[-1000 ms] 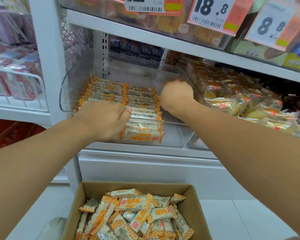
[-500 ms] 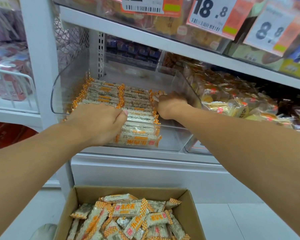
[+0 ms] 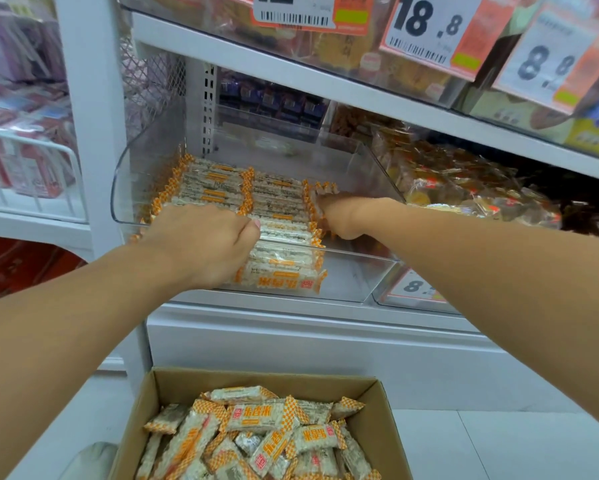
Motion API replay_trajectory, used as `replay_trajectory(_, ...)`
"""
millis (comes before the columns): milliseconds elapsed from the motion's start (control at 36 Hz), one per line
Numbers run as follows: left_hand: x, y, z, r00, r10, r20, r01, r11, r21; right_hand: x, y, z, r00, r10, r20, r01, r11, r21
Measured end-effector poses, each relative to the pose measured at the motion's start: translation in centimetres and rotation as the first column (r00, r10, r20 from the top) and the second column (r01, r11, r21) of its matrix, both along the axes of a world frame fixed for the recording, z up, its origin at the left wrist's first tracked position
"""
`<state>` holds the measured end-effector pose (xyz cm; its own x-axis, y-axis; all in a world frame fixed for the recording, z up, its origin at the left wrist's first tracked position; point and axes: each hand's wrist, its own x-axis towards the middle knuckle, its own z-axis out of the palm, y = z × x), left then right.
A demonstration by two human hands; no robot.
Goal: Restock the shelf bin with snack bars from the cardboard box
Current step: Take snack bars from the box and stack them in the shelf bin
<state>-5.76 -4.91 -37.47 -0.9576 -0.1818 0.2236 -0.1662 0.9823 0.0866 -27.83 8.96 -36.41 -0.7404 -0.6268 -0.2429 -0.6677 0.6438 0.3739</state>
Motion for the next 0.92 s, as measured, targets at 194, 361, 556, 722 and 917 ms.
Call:
replay_trajectory(194, 0.2, 0.2, 0.3, 1.000, 0.004, 0.011, -0.004, 1.000, 0.003, 0.3, -0.7, -1.6, 0.999, -0.043, -0.033, 0.038, 0.990, -0.138)
replay_trajectory(361, 0.2, 0.2, 0.5, 0.998, 0.005, 0.058, -0.006, 1.000, 0.021, 1.6, -0.5, 0.4, 0.999, -0.036, 0.034, 0.041, 0.985, -0.167)
replay_trajectory(556, 0.3, 0.1, 0.4, 0.999, -0.009, 0.045, 0.008, 1.000, 0.019, 5.5, 2.4, 4.6, 1.000, -0.016, -0.013, 0.009, 0.894, -0.447)
replay_trajectory(722, 0.6, 3.1, 0.7, 0.912, -0.182, -0.368, 0.217, 0.975, 0.056, 18.5, 10.4, -2.0, 0.975, -0.214, -0.059, -0.014, 0.205, -0.979)
replay_trajectory(917, 4.1, 10.5, -5.2, 0.906, -0.323, 0.272, 0.324, 0.945, 0.044, 21.9, 13.8, -16.9, 0.808, -0.278, 0.519, 0.550, 0.671, -0.497)
